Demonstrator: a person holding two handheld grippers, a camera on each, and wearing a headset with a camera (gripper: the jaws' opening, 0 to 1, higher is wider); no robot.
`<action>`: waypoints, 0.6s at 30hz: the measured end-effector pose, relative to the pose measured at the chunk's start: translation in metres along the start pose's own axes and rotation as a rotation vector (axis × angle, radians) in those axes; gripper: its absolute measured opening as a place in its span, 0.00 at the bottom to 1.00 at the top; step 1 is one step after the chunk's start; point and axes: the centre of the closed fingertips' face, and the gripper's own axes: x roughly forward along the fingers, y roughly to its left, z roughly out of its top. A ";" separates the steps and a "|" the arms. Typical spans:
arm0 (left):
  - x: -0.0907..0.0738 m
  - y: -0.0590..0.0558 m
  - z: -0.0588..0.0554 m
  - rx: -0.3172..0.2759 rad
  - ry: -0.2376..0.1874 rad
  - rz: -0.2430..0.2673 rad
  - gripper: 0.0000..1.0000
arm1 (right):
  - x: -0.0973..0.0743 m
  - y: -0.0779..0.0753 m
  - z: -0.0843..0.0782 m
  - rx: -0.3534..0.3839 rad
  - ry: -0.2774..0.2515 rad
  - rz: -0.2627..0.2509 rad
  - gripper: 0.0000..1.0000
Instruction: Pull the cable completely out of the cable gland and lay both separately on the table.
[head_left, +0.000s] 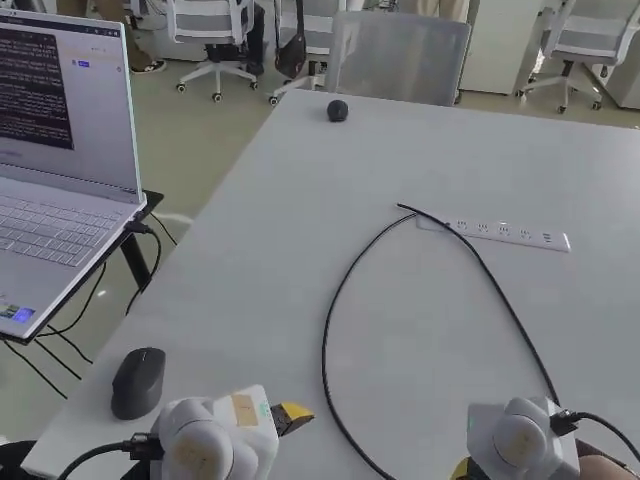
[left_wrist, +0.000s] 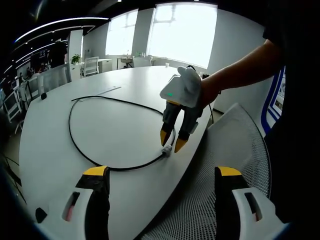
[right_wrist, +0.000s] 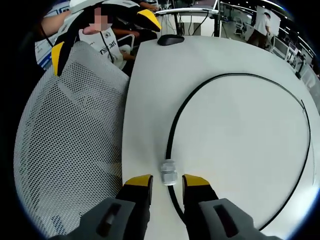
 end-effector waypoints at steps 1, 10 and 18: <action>0.000 0.000 0.000 -0.001 0.001 -0.001 0.87 | 0.001 0.000 0.000 -0.003 0.002 -0.001 0.19; -0.001 -0.002 -0.001 -0.005 -0.001 -0.005 0.87 | 0.004 -0.003 0.000 -0.014 0.010 -0.013 0.12; -0.002 -0.002 -0.001 -0.011 -0.007 -0.004 0.86 | 0.004 -0.003 -0.001 -0.055 0.025 -0.023 0.10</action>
